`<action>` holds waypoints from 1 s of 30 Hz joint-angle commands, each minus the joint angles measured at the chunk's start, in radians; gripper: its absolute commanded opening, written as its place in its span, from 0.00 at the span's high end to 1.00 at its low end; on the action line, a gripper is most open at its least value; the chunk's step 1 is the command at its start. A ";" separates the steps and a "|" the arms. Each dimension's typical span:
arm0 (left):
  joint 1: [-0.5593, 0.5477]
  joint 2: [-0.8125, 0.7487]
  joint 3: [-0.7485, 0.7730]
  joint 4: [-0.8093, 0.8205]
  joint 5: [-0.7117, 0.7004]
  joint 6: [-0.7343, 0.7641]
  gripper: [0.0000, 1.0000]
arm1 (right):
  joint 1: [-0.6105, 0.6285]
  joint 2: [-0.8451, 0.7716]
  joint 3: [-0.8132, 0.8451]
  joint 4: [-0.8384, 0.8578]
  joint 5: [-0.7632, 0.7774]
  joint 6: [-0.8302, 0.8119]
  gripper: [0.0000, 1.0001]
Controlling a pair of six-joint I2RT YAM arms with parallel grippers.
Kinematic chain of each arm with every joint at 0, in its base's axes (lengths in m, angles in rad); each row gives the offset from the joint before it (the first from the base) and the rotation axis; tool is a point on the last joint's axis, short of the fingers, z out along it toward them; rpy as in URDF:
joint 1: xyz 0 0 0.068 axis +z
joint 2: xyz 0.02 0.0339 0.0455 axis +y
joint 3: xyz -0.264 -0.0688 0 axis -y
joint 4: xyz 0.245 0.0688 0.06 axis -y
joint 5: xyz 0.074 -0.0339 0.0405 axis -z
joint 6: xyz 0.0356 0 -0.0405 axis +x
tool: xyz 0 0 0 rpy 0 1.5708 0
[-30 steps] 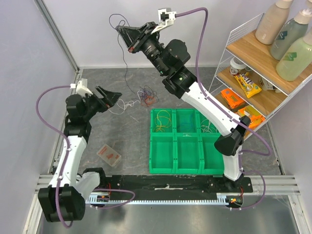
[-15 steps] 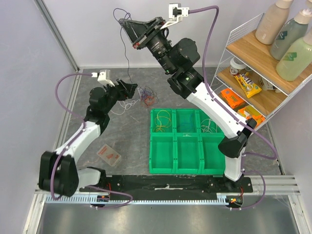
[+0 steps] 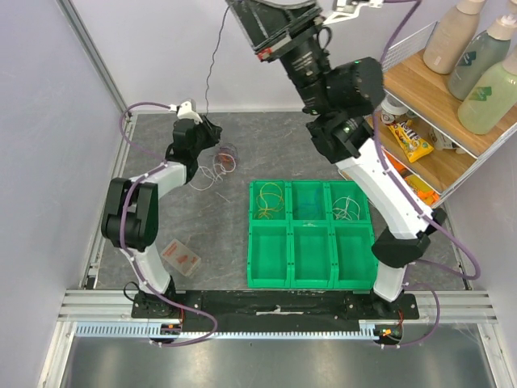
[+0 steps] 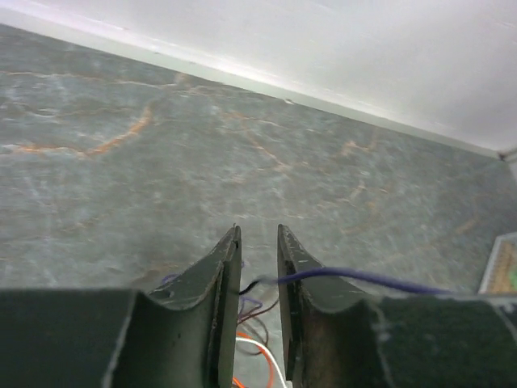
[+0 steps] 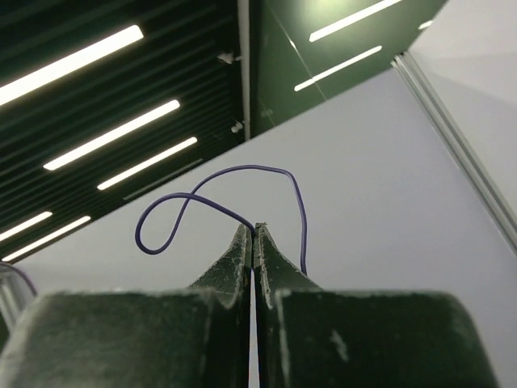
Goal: Untangle the cables
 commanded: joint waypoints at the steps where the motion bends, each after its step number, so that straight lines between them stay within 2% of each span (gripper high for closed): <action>1: 0.089 0.085 0.111 -0.087 0.012 -0.011 0.71 | 0.000 -0.123 0.033 0.087 -0.042 0.050 1.00; 4: 0.138 0.104 0.118 -0.098 0.064 -0.042 0.71 | 0.000 -0.187 -0.006 0.109 -0.036 0.030 1.00; 11: 0.205 0.150 0.171 -0.170 0.143 -0.053 0.71 | 0.000 -0.241 0.039 0.103 -0.030 -0.025 1.00; 12: 0.246 0.156 0.176 -0.182 0.155 -0.063 0.71 | 0.000 -0.258 0.025 0.103 -0.033 -0.036 1.00; 15: 0.261 0.150 0.188 -0.237 0.176 -0.085 0.71 | -0.001 -0.316 -0.052 0.098 -0.042 -0.077 1.00; 18: 0.259 0.105 0.174 -0.275 0.213 -0.123 0.69 | 0.000 -0.358 -0.109 -0.001 -0.052 -0.146 1.00; 23: 0.261 -0.028 0.092 -0.297 0.285 -0.252 0.60 | 0.000 -0.422 -0.158 -0.217 -0.076 -0.281 1.00; 27: 0.259 -0.090 0.062 -0.332 0.403 -0.338 0.48 | 0.000 -0.519 -0.272 -0.282 -0.069 -0.361 1.00; 30: 0.261 -0.146 0.023 -0.294 0.494 -0.393 0.41 | 0.000 -0.582 -0.325 -0.362 -0.037 -0.418 1.00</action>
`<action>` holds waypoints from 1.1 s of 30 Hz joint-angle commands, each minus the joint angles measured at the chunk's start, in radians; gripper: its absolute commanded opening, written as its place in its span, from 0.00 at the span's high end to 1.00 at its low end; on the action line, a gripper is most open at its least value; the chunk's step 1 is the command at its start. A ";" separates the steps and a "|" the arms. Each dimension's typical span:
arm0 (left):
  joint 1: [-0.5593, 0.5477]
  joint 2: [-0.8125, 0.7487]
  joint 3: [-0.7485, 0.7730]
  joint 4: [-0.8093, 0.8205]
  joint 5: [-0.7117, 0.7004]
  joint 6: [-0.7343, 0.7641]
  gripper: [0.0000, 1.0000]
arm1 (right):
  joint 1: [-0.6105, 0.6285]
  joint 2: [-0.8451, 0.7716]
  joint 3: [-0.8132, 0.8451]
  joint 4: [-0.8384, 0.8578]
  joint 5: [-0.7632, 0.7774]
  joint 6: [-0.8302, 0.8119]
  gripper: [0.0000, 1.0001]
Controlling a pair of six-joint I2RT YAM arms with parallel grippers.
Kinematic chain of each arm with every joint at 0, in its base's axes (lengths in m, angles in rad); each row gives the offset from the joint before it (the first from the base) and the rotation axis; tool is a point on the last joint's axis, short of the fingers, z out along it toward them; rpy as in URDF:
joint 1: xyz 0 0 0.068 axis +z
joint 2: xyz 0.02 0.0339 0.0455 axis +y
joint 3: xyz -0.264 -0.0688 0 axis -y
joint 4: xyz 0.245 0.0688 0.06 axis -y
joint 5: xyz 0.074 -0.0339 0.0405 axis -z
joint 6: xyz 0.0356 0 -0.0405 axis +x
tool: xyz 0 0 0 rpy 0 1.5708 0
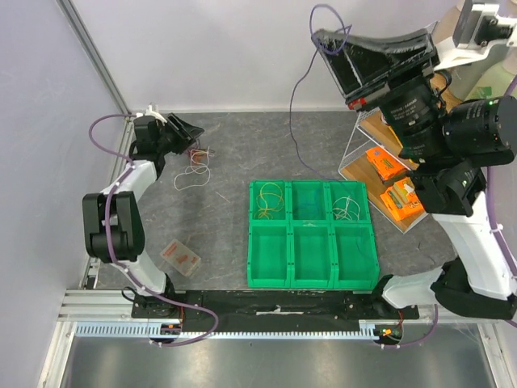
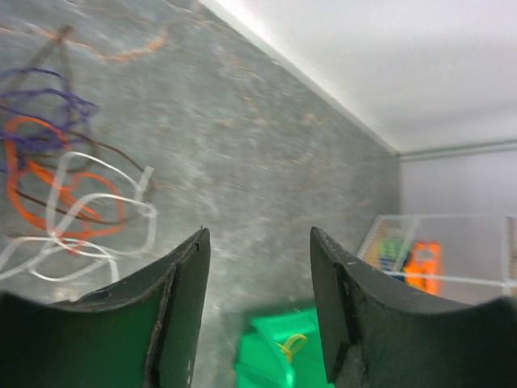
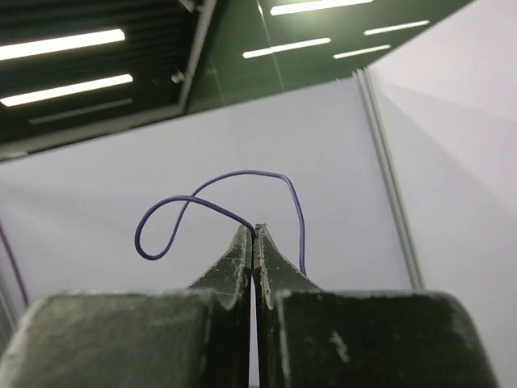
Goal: Untangle the cables
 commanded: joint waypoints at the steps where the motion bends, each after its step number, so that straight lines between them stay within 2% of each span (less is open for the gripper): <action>1: -0.001 -0.122 -0.055 0.045 0.180 -0.135 0.39 | 0.000 -0.120 -0.057 -0.152 0.031 -0.138 1.00; 7: 0.000 -0.311 -0.147 0.096 0.331 -0.158 0.30 | 0.000 -0.240 -0.192 -0.224 0.079 -0.192 1.00; 13: 0.000 -0.456 -0.201 0.102 0.496 -0.147 0.28 | 0.000 -0.271 -0.221 -0.241 0.079 -0.189 1.00; 21: 0.004 -0.651 -0.238 -0.100 0.461 0.009 0.25 | 0.000 -0.274 -0.313 -0.240 0.068 -0.169 1.00; 25: 0.004 -0.676 -0.247 -0.114 0.467 0.014 0.25 | 0.000 -0.270 -0.376 -0.213 0.033 -0.137 1.00; 33: 0.004 -0.694 -0.251 -0.117 0.472 0.012 0.25 | 0.000 -0.285 -0.465 -0.215 0.079 -0.158 1.00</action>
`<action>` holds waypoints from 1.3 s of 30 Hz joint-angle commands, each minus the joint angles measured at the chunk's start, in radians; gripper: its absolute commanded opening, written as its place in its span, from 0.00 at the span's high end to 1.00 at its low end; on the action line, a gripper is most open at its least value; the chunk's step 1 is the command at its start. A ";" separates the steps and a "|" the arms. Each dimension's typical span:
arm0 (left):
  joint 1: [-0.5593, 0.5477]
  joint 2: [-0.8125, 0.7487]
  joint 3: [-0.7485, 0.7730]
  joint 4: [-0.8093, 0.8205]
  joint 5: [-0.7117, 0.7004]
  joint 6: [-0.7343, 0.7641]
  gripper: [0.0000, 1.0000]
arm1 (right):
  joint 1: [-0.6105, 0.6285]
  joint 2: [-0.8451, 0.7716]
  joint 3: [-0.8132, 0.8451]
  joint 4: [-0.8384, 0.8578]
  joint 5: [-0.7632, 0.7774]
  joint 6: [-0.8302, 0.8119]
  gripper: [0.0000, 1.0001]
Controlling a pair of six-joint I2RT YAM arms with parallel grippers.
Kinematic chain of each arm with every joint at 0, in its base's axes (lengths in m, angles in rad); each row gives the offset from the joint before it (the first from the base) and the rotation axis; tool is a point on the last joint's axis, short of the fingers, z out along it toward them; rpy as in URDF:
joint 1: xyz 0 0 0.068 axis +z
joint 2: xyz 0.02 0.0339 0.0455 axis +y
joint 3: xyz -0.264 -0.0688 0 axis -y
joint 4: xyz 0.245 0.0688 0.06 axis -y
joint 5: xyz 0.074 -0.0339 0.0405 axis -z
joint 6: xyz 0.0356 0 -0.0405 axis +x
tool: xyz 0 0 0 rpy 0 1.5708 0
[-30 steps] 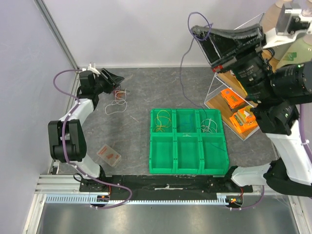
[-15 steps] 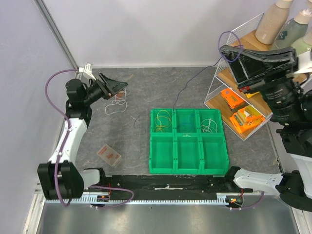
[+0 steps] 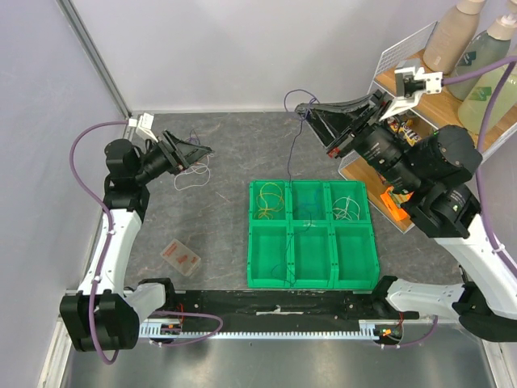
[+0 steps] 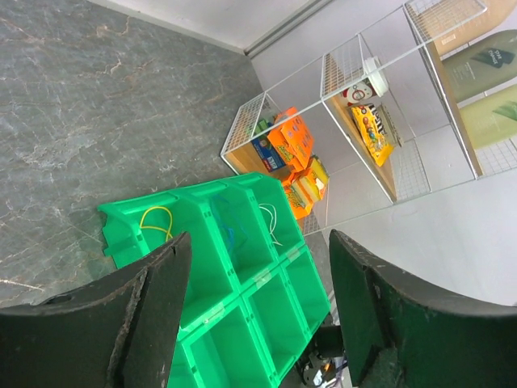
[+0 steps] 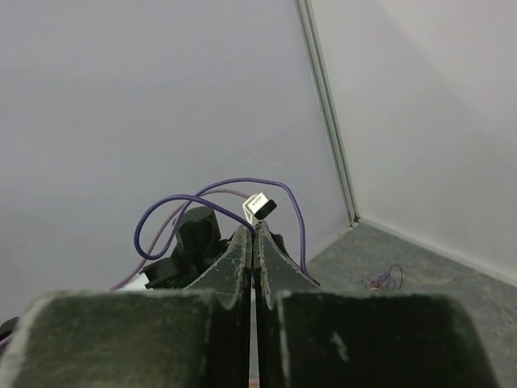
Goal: Untangle the cables
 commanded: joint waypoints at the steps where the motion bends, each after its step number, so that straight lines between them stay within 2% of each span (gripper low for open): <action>1: 0.002 -0.028 0.000 -0.011 0.033 0.045 0.25 | 0.000 -0.033 -0.024 0.014 0.022 -0.016 1.00; 4: 0.004 -0.035 0.000 -0.039 0.020 0.064 0.25 | 0.000 -0.042 -0.061 0.019 0.039 -0.019 1.00; 9: 0.005 -0.055 -0.006 -0.073 -0.007 0.083 0.25 | 0.000 -0.028 -0.136 0.092 -0.087 -0.018 1.00; 12: 0.007 -0.066 -0.004 -0.085 -0.009 0.087 0.25 | 0.000 -0.017 -0.144 0.085 -0.102 -0.028 1.00; 15: 0.007 -0.074 -0.003 -0.105 -0.018 0.102 0.25 | 0.000 -0.020 -0.178 0.093 -0.189 -0.030 1.00; 19: 0.013 -0.084 0.003 -0.148 -0.035 0.137 0.25 | 0.000 -0.045 -0.262 0.033 -0.334 -0.036 1.00; 24: 0.014 -0.084 0.000 -0.153 -0.035 0.139 0.25 | 0.000 -0.109 -0.417 -0.075 -0.397 -0.027 1.00; 29: 0.016 -0.072 -0.012 -0.107 -0.027 0.107 0.25 | 0.000 -0.106 -0.691 0.106 -0.391 0.126 1.00; 36: 0.016 -0.092 -0.033 -0.143 -0.035 0.129 0.25 | 0.004 0.027 -0.915 0.380 -0.319 0.286 1.00; 37: 0.016 -0.097 -0.038 -0.143 -0.035 0.131 0.25 | 0.007 0.054 -0.932 0.398 -0.320 0.295 1.00; 39: 0.016 -0.106 -0.043 -0.149 -0.035 0.134 0.25 | 0.019 0.096 -0.937 0.328 -0.259 0.285 1.00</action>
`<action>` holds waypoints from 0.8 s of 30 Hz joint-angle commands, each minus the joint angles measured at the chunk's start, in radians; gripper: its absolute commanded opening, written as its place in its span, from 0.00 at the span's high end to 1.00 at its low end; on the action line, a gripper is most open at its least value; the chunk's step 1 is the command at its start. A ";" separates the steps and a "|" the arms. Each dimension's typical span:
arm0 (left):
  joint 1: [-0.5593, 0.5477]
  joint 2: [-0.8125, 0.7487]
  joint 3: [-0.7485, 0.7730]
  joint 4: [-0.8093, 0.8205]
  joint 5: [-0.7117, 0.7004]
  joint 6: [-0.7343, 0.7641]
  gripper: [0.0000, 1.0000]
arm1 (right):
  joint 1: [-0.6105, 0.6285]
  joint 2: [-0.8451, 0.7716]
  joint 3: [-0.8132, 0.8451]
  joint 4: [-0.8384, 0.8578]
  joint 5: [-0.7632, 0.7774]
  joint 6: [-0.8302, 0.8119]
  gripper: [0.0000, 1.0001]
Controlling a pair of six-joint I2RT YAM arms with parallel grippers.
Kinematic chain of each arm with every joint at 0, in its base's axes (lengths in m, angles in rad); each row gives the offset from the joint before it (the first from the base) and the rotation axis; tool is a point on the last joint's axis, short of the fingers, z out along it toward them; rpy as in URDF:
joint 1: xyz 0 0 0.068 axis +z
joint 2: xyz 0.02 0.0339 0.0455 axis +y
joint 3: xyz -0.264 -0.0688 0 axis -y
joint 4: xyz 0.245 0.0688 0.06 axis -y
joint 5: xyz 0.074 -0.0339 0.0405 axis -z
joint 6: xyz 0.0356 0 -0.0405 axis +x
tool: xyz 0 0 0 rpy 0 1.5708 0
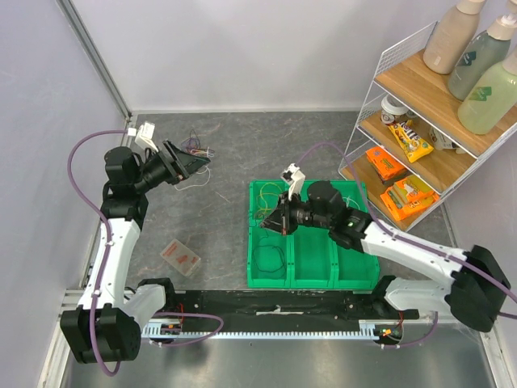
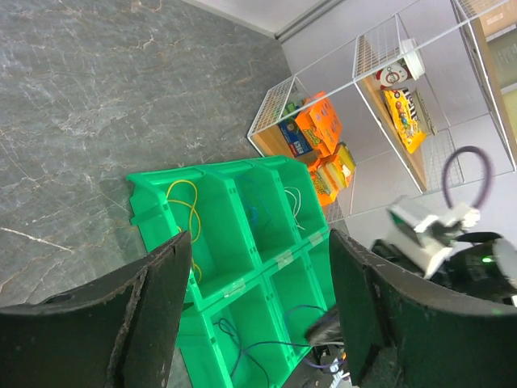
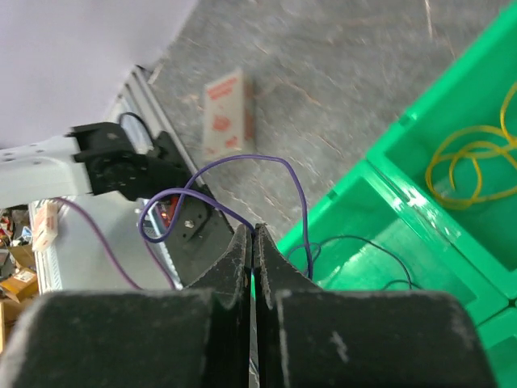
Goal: Untangle the cables
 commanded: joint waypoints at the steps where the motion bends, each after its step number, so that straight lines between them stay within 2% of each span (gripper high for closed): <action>1: 0.003 -0.034 -0.013 -0.008 0.002 0.040 0.25 | 0.026 0.060 -0.026 0.047 0.115 0.056 1.00; 5: 0.004 -0.033 -0.016 -0.024 -0.008 0.057 0.25 | 0.069 0.033 -0.011 -0.188 0.284 -0.021 1.00; 10: 0.004 -0.005 -0.025 -0.002 -0.007 0.046 0.26 | 0.095 0.120 0.044 -0.352 0.286 -0.047 1.00; 12: 0.004 0.001 -0.022 -0.009 -0.022 0.046 0.26 | 0.138 0.158 0.080 -0.394 0.343 -0.041 1.00; 14: 0.004 -0.001 -0.009 -0.069 -0.113 0.048 0.21 | 0.184 0.201 0.113 -0.463 0.425 -0.038 1.00; 16: 0.004 -0.001 0.002 -0.154 -0.270 0.022 0.20 | 0.221 0.241 0.140 -0.486 0.489 -0.038 1.00; 18: 0.004 0.012 0.005 -0.195 -0.364 0.003 0.20 | 0.242 0.283 0.172 -0.489 0.514 -0.044 0.98; 22: 0.012 0.102 0.016 -0.204 -0.398 -0.043 0.19 | 0.279 0.318 0.244 -0.524 0.532 -0.070 0.63; 24: 0.020 0.183 0.048 -0.218 -0.424 -0.043 0.22 | 0.288 0.283 0.247 -0.524 0.546 -0.079 0.51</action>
